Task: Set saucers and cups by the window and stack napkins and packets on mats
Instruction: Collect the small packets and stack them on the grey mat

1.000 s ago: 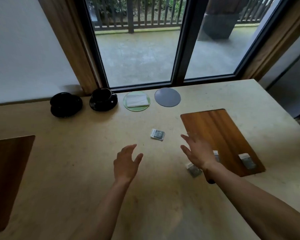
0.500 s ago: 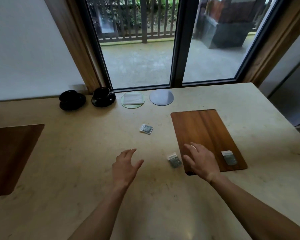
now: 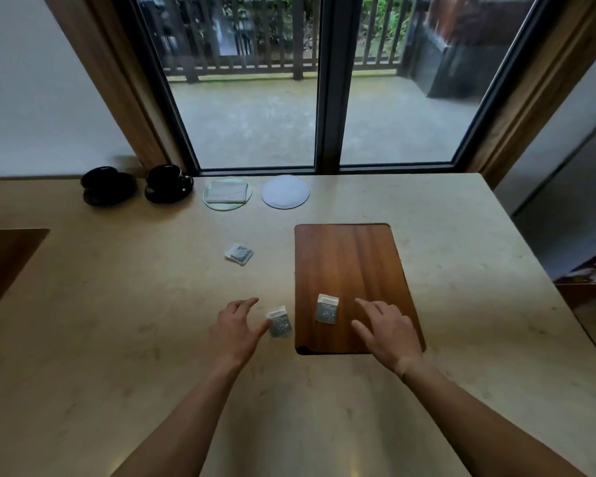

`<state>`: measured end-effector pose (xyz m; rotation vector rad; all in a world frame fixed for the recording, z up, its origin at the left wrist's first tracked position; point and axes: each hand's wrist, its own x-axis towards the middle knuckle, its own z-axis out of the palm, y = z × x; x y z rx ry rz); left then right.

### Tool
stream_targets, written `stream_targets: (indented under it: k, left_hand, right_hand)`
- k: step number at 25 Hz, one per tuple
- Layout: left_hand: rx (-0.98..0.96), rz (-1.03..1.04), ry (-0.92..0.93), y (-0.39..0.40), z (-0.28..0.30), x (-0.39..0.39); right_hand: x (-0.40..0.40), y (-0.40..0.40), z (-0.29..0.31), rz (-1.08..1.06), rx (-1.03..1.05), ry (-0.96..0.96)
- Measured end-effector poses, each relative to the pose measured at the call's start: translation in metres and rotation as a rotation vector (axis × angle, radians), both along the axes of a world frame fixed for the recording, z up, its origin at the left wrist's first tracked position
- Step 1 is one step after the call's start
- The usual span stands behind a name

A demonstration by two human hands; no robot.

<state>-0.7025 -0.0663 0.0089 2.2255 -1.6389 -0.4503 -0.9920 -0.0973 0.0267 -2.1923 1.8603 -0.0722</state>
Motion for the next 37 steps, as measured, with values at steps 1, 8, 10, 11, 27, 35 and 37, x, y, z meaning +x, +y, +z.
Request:
stream_targets:
  k: [1,8,10,11,27,35,37]
  left_hand:
    - [0.02,0.005,0.003,-0.002,-0.001,-0.004]
    - [0.191,0.012,0.026,-0.012,-0.009,-0.006]
    - [0.241,-0.002,0.023,-0.017,-0.016,-0.005]
    - [0.266,-0.01,0.025,-0.021,-0.021,-0.005]
    - [0.348,-0.097,-0.012,-0.046,-0.04,-0.011]
    - [0.354,-0.058,0.105,-0.053,-0.033,-0.019]
    - [0.364,-0.043,0.178,-0.052,-0.034,-0.018]
  right_hand:
    - [-0.001,-0.004,-0.002,0.011,0.011,-0.005]
    - [0.018,-0.026,-0.02,-0.024,0.152,-0.124]
    - [0.025,-0.035,-0.023,-0.047,0.181,-0.139]
    - [0.029,-0.04,-0.025,-0.058,0.195,-0.143]
    - [0.053,-0.073,-0.053,-0.074,0.263,-0.075]
    - [0.057,-0.08,-0.049,-0.051,0.325,-0.127]
    - [0.056,-0.08,-0.049,-0.08,0.356,-0.178]
